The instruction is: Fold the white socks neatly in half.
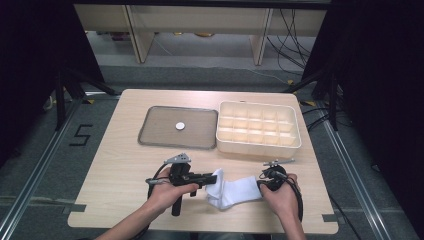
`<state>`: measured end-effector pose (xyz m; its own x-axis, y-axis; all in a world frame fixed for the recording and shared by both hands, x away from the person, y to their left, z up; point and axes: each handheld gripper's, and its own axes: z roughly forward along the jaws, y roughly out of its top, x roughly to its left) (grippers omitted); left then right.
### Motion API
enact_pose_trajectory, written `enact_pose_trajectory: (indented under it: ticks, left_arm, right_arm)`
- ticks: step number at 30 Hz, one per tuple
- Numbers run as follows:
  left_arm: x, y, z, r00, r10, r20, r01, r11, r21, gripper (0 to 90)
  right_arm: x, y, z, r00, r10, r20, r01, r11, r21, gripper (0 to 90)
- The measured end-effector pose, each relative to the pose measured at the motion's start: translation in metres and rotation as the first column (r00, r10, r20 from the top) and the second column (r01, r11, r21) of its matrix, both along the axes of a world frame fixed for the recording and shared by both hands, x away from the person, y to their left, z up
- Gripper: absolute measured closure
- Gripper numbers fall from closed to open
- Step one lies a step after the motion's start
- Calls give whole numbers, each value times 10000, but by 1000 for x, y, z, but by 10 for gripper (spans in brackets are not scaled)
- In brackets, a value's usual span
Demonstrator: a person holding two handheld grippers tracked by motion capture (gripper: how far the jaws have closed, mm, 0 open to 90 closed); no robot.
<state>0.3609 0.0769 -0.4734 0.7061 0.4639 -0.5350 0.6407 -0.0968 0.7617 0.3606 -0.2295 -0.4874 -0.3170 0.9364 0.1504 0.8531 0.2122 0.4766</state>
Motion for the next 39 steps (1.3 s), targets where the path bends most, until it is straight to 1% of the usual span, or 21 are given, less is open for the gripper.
enact_pose_trajectory:
  ticks: [3,4,5,8,9,11,12,13,14,16,17,18,22,28,30,31,35,36,37,38,39]
  left_arm:
    - [0,0,0,10000,22,17,-22,10000,49,821]
    - [0,1,0,10000,74,15,-74,9999,104,821]
    - [0,0,1,10000,73,12,-73,9999,82,821]
    - [1,0,1,10000,39,30,-39,10000,20,821]
    - [0,0,2,10000,62,1,-62,10000,57,821]
    - [0,-1,2,10000,55,12,-55,10000,82,821]
    - [0,-2,1,10000,-21,15,21,10000,37,821]
    - [0,-2,1,10000,-21,15,21,10000,37,821]
    - [-1,-4,0,10000,-63,49,63,10000,73,821]
    - [-1,-5,0,10000,-70,19,70,10000,66,821]
    - [-1,-5,0,9999,-98,38,97,9999,73,821]
    - [-1,-6,0,10000,-69,38,69,10000,60,821]
    - [0,-5,1,10000,-20,94,18,9997,226,821]
    - [1,-5,0,9999,-69,80,68,9999,116,821]
    - [1,-6,0,9999,-99,92,98,9999,139,822]
    - [1,-6,-1,9999,-130,97,129,9999,109,822]
    - [0,-7,0,10000,-77,60,76,9998,184,822]
    - [0,-8,0,10000,-78,53,77,9998,191,822]
    - [0,-8,-1,9999,-116,76,115,9997,216,822]
    - [0,-8,-1,9999,-125,85,123,9996,244,821]
    - [0,-9,-1,9999,-143,58,142,9996,260,821]
  right_arm:
    - [-2,2,1,10000,-18,-47,18,10000,-1,900]
    - [-1,2,0,9996,201,190,-201,9998,-19,900]
    - [-1,2,0,9992,318,226,-318,9995,5,900]
    - [-2,3,-1,9997,205,152,-206,9998,25,900]
    - [-3,5,1,10000,-4,-6,4,10000,47,900]
    - [-3,4,-1,9994,266,199,-265,9996,-34,900]
    - [-3,5,-2,9992,223,326,-224,9997,33,900]
    - [-3,5,-2,9992,246,303,-248,9997,61,900]
    - [-3,7,-1,9999,123,19,-123,9999,56,900]
    - [-2,6,-3,9996,225,153,-224,9997,-69,900]
    - [-5,10,-1,9998,193,-45,-193,9998,112,900]
    - [-4,9,-3,9990,409,170,-411,9991,78,900]
    - [-4,10,-3,9992,383,152,-384,9992,56,900]
    - [-5,11,-4,9993,307,198,-307,9995,27,900]
    - [-5,11,-3,9995,276,166,-273,9995,-131,900]
    - [-6,12,-3,9991,381,160,-382,9993,61,900]
    - [-6,14,-2,9989,427,171,-428,9991,46,900]
    - [-6,14,-4,9982,577,178,-584,9973,442,900]
    - [-6,16,-2,9989,379,258,-376,9992,-101,900]
    - [-7,17,-3,9985,433,345,-435,9990,40,900]
    - [-7,17,-2,9982,531,276,-530,9986,-29,900]
